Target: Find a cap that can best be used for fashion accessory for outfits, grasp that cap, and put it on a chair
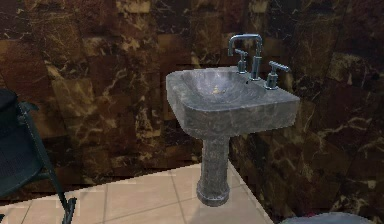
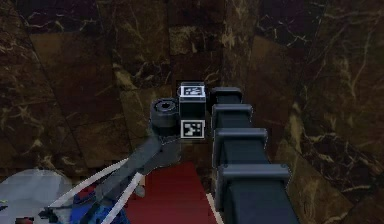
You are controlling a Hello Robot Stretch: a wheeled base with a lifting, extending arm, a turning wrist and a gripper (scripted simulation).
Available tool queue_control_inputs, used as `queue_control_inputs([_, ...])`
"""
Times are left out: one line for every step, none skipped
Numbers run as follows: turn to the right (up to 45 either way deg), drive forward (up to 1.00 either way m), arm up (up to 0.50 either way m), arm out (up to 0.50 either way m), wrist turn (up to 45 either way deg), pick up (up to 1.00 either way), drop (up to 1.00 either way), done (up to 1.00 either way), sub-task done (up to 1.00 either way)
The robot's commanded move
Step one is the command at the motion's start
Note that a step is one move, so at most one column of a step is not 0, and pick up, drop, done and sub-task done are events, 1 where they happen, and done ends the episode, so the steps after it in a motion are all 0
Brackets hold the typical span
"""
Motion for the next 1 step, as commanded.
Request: queue_control_inputs([0.0, 0.00, 0.00, 0.00, -9.0, 0.00, 0.00, 0.00, 0.00])
